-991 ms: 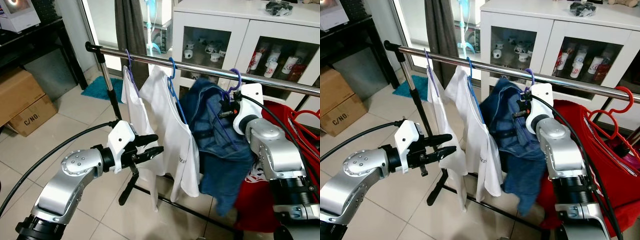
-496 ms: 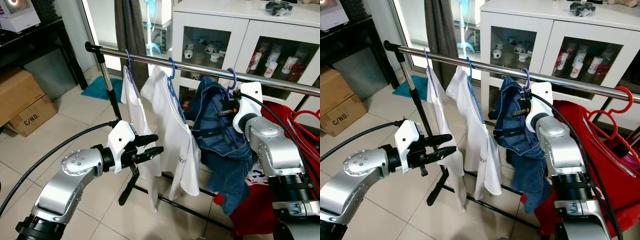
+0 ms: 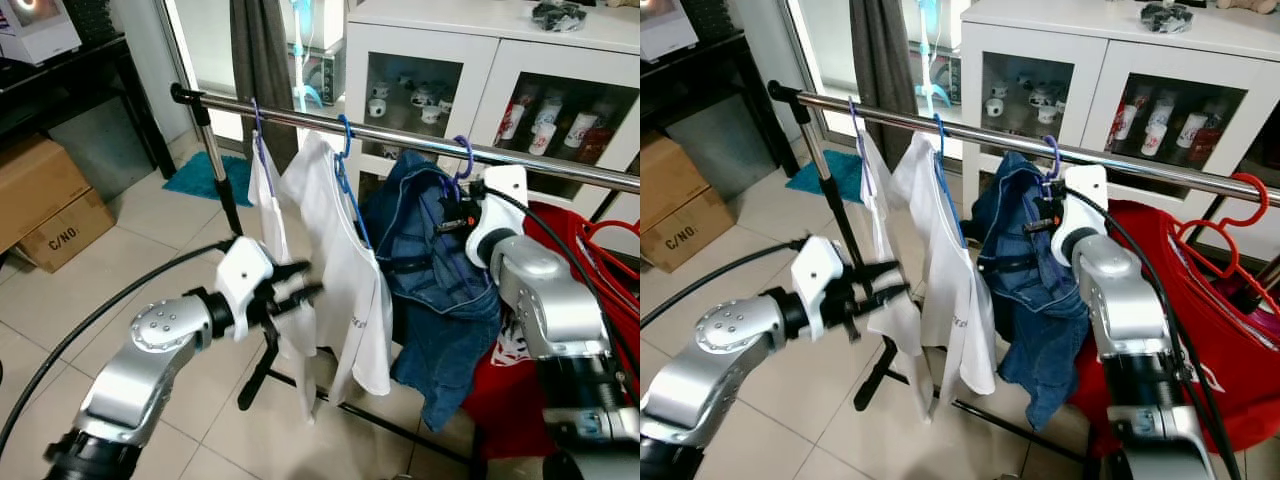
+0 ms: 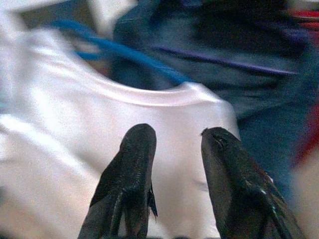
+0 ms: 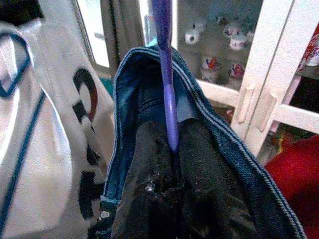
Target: Hang hanger
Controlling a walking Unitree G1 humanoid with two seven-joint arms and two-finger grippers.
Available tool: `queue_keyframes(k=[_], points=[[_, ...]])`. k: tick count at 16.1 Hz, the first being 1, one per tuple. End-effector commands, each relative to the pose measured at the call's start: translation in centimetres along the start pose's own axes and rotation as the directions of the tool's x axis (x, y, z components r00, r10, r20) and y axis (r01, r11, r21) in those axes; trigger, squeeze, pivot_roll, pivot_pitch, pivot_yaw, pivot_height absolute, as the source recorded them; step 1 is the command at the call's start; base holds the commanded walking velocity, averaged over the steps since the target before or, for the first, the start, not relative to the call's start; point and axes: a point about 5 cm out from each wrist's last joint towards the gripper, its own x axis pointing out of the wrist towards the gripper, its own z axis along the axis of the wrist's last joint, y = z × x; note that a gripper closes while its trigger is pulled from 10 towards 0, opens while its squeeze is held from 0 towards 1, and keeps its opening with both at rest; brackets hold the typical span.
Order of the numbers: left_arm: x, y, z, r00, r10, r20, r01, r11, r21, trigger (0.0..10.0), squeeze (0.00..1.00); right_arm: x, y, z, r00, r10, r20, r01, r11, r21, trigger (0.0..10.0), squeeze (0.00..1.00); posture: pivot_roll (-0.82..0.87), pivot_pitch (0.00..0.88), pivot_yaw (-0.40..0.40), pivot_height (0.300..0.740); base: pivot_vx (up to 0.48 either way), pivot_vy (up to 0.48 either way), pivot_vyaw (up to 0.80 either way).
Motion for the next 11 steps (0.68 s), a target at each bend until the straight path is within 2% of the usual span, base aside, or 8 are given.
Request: queue_keyframes(k=[1, 3, 6, 8, 10, 11], points=[[-0.2, 1.5, 0.4, 0.991, 0.131, 0.001, -0.131, 0.991, 0.035, 10.0, 0.0, -1.0, -0.4, 2.4, 0.994, -0.015, 0.106, 0.013, 1.0, 0.019, 0.0, 0.0, -0.05, 0.0, 0.05, 0.74, 0.0, 0.0, 0.0], [-0.2, 2.3, 0.3, 0.979, 0.203, -0.032, -0.203, 0.979, 0.004, 10.0, 0.0, -2.0, -0.3, 2.6, 0.993, -0.011, 0.119, 0.011, 1.0, 0.009, 0.0, 0.0, -0.05, 0.0, 0.054, 0.74, 0.0, 0.0, 0.0], [-0.7, 2.6, 0.5, 0.973, 0.23, -0.025, -0.23, 0.973, -0.018, 10.0, 0.0, -3.9, 0.5, 2.7, 0.99, 0.01, 0.143, -0.012, 1.0, 0.013, 0.0, 0.0, -0.05, 0.004, 0.057, 0.74, 0.0, 0.0, 0.0], [-0.8, 2.6, 0.4, 0.96, 0.28, -0.011, -0.28, 0.959, -0.036, 10.0, 0.0, -5.5, 1.7, 1.3, 0.995, 0.019, 0.093, -0.023, 0.999, 0.048, 0.0, 0.0, -0.06, 0.011, 0.052, 0.74, 0.0, 0.0, 0.0], [-0.7, 2.3, -0.7, 0.944, 0.33, -0.019, -0.33, 0.944, -0.009, 10.0, 0.0, -6.7, 3.3, -1.3, 0.999, 0.029, 0.014, -0.03, 0.996, 0.088, 0.0, 0.0, -0.07, 0.022, 0.05, 0.74, 0.0, 0.0, 0.0], [-0.8, 2.3, -1.3, 0.935, 0.352, -0.043, -0.353, 0.935, -0.032, 10.0, 0.0, -7.0, 3.6, -2.1, 1.0, 0.025, -0.002, -0.025, 0.995, 0.097, 0.0, 0.0, -0.07, 0.025, 0.053, 0.74, 0.0, 0.0, 0.0]])
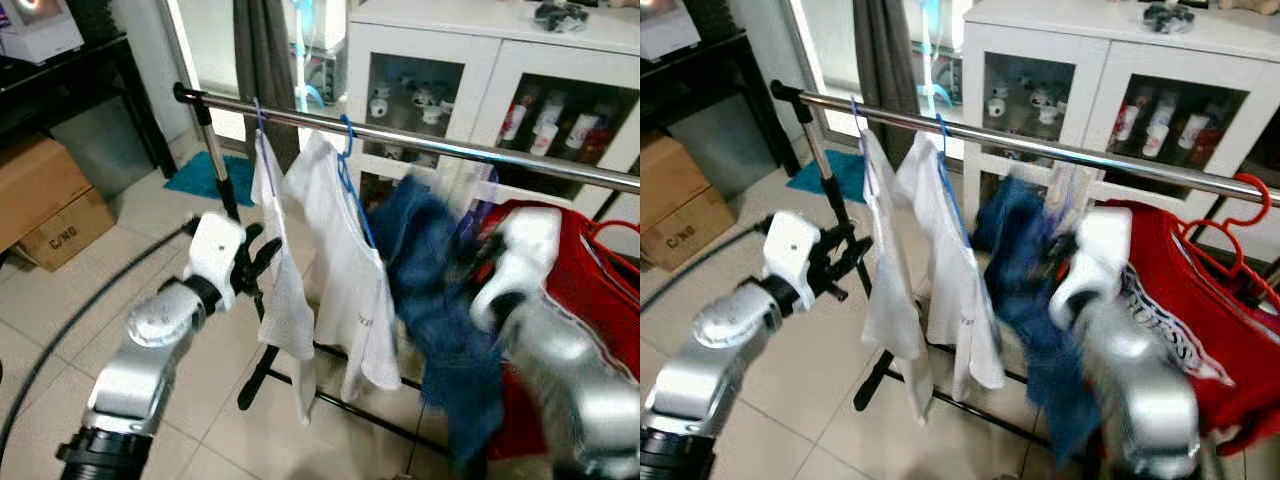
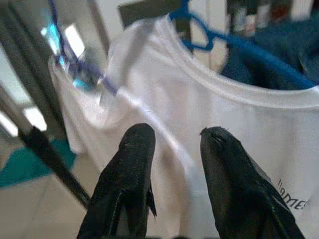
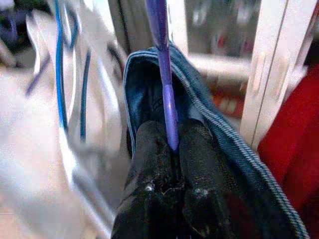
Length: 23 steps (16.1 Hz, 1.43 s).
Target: Hang hanger
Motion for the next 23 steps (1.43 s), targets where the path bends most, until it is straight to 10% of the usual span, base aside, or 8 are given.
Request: queue_keyframes(k=[1, 2, 3, 8, 9, 10, 23], points=[[-0.2, 0.0, -0.6, 0.999, 0.021, -0.04, -0.023, 0.999, -0.04, 10.0, 0.0, -0.4, 0.5, 0.6, 0.999, -0.008, 0.053, 0.008, 1.0, -0.003, 0.0, 0.0, -0.07, 0.026, 0.058, 0.74, 0.0, 0.0, 0.0], [-0.4, -0.2, -0.6, 0.998, 0.032, -0.045, -0.034, 0.998, -0.047, 10.0, 0.0, -0.6, 0.5, -0.3, 0.999, -0.041, 0.024, 0.041, 0.999, 0.013, 4.4, 0.0, -0.07, 0.03, 0.064, 0.74, 0.0, 0.0, 0.0], [-0.3, -0.4, -0.6, 0.998, 0.034, -0.043, -0.036, 0.998, -0.046, 10.0, 0.0, -0.7, 0.5, -0.6, 0.999, -0.05, 0.017, 0.05, 0.999, 0.006, 6.0, 0.0, -0.07, 0.031, 0.065, 0.74, 0.0, 0.0, 0.0], [-0.3, -0.8, -0.5, 0.999, 0.038, -0.028, -0.04, 0.997, -0.062, 10.0, 0.0, -1.6, 0.0, -2.6, 0.992, -0.119, -0.05, 0.121, 0.992, 0.037, 3.4, 0.0, -0.07, 0.034, 0.042, 0.74, 0.0, 0.0, -0.64], [-0.4, -0.9, -0.4, 0.999, 0.038, -0.027, -0.04, 0.997, -0.069, 10.0, 0.0, -1.6, 0.0, -2.6, 0.992, -0.118, -0.047, 0.12, 0.992, 0.038, 5.0, 0.0, -0.06, 0.035, 0.033, 0.74, 0.0, 0.266, -0.8], [-0.5, -0.9, -0.4, 0.999, 0.039, -0.026, -0.04, 0.997, -0.07, 10.0, 0.0, -1.5, 0.1, -2.6, 0.992, -0.116, -0.049, 0.117, 0.992, 0.036, 10.0, 0.0, -0.06, 0.036, 0.031, 0.74, 0.0, 0.281, -0.61], [-0.3, -0.8, 0.0, 0.999, 0.021, -0.03, -0.023, 0.998, -0.067, 10.0, 0.0, -1.0, 0.1, -2.8, 0.975, -0.204, -0.089, 0.21, 0.976, 0.056, 10.0, 0.0, -0.05, 0.057, 0.05, 0.74, 0.0, 0.0, -0.17]])
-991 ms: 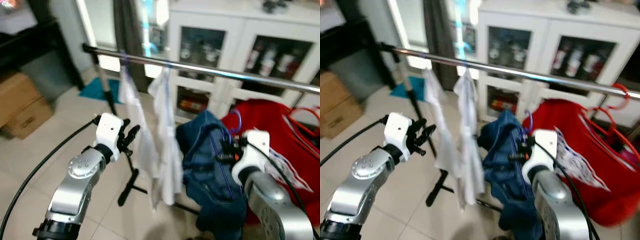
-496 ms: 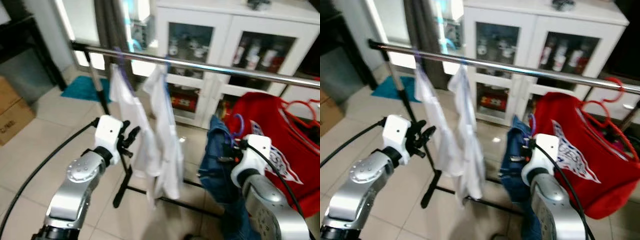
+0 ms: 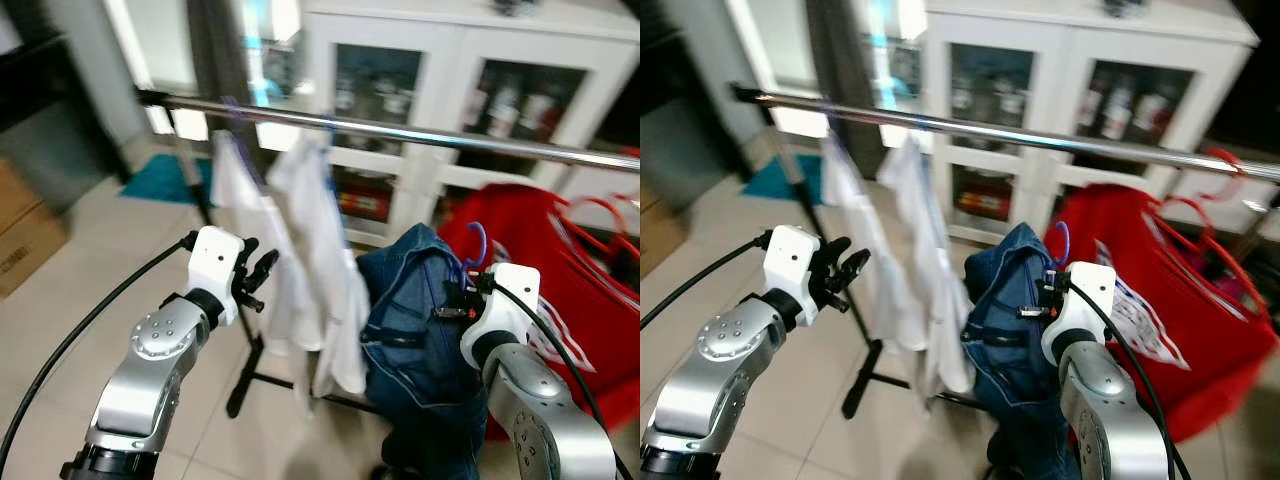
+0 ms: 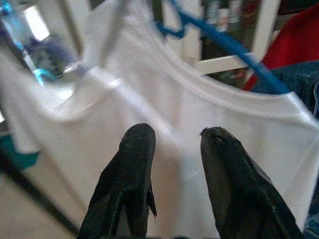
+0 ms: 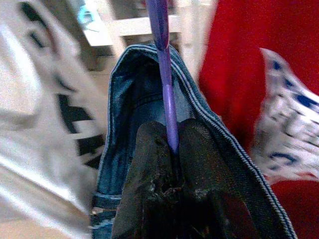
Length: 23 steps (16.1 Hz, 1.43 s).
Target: Hang hanger
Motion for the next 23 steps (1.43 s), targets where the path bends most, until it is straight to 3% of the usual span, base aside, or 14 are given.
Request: queue_keyframes(k=[1, 9, 18, 22, 23], points=[[0.3, 0.0, 0.4, 1.0, -0.01, 0.003, 0.01, 1.0, 0.001, 10.0, 0.0, -0.1, -0.4, 0.5, 0.999, -0.036, 0.012, 0.037, 0.999, -0.008, 10.0, 0.0, -0.05, 0.06, 0.051, 0.74, 0.0, 0.0, -0.5], [0.5, 0.0, 0.5, 1.0, -0.016, 0.004, 0.016, 1.0, -0.004, 10.0, 0.0, -0.1, -0.3, 0.8, 0.999, -0.031, 0.007, 0.031, 0.999, 0.044, 10.0, 0.0, -0.05, 0.06, 0.048, 0.74, -0.28, 0.0, 0.0], [0.6, 0.0, 0.5, 1.0, -0.023, 0.006, 0.023, 1.0, -0.002, 10.0, 0.0, 0.1, -0.5, 1.2, 0.999, -0.037, -0.003, 0.037, 0.999, 0.025, 10.0, 0.0, -0.06, 0.056, 0.047, 0.74, -0.329, 0.0, -0.69], [0.6, 0.2, 0.6, 1.0, -0.021, 0.005, 0.021, 1.0, 0.004, 10.0, 0.0, 0.2, 0.8, 2.0, 0.994, 0.092, 0.053, -0.095, 0.994, 0.048, 10.0, 0.0, -0.06, 0.049, 0.049, 0.74, -0.154, 0.0, 0.0], [0.6, 0.6, 0.8, 1.0, -0.018, 0.013, 0.018, 1.0, 0.017, 10.0, 0.0, 0.3, 1.4, 2.9, 0.98, 0.173, 0.102, -0.175, 0.984, 0.011, 10.0, 0.0, -0.06, 0.043, 0.046, 0.74, 0.0, 0.0, 0.0]])
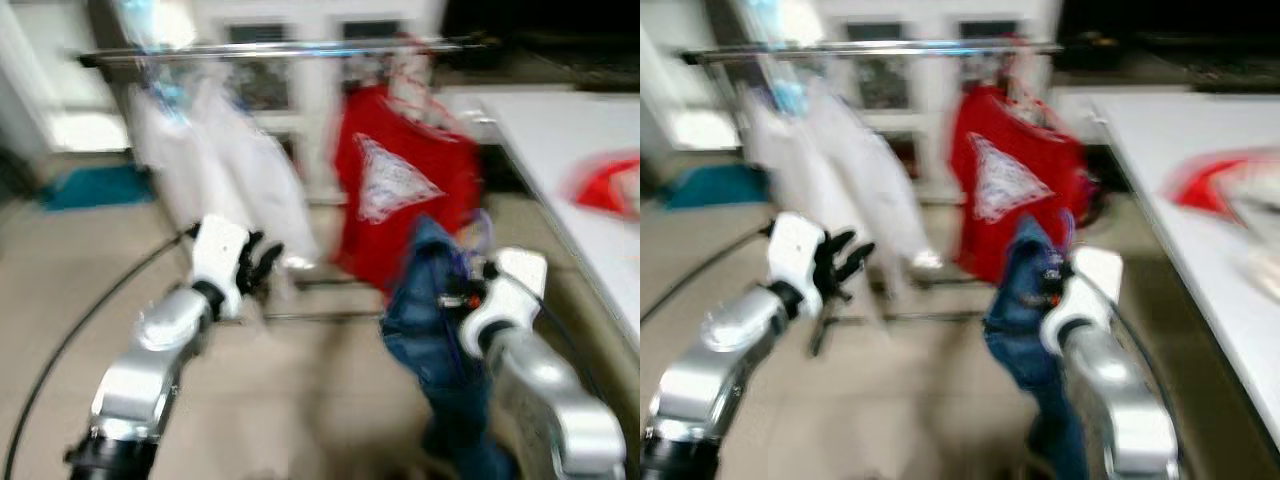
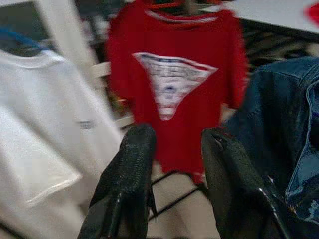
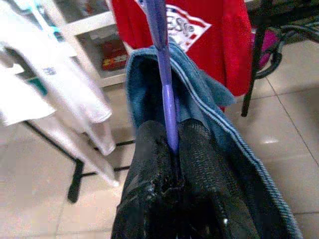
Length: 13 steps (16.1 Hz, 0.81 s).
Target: Hang hanger
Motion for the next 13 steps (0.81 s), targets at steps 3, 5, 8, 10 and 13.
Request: queue_keyframes(k=[3, 5, 8, 10, 13], points=[[0.7, 1.4, 1.6, 0.999, 0.021, 0.044, -0.024, 0.998, 0.055, 10.0, 0.0, 0.6, 1.5, 3.6, 0.968, 0.195, 0.159, -0.187, 0.98, -0.062, 10.0, 0.0, -0.05, 0.029, 0.041, 0.74, 0.0, 0.0, 0.0], [1.6, 1.1, 2.7, 0.998, -0.021, 0.065, 0.016, 0.996, 0.083, 10.0, 0.0, 1.0, 2.1, 4.9, 0.942, 0.263, 0.209, -0.254, 0.965, -0.067, 10.0, 0.0, -0.05, 0.015, 0.042, 0.74, 0.0, 0.0, 0.0], [2.4, 0.2, 3.4, 0.989, -0.108, 0.102, 0.098, 0.991, 0.094, 4.5, 0.0, 1.5, 2.7, 6.7, 0.9, 0.342, 0.269, -0.33, 0.94, -0.092, 0.2, 0.0, -0.05, 0.0, 0.047, 0.74, 0.0, 0.0, 0.0], [2.7, 0.0, 3.2, 0.986, -0.132, 0.106, 0.123, 0.988, 0.091, 0.0, 0.0, 1.7, 2.9, 7.3, 0.891, 0.352, 0.287, -0.337, 0.936, -0.102, 0.0, 0.0, -0.05, 0.0, 0.047, 0.74, 0.0, 0.0, 0.0], [3.1, -0.3, 2.7, 0.975, -0.192, 0.109, 0.179, 0.976, 0.12, 0.0, 0.0, 1.5, 3.2, 8.1, 0.871, 0.368, 0.325, -0.35, 0.93, -0.115, 0.0, 0.0, -0.05, 0.0, 0.05, 0.74, 0.0, 0.0, 0.0]])
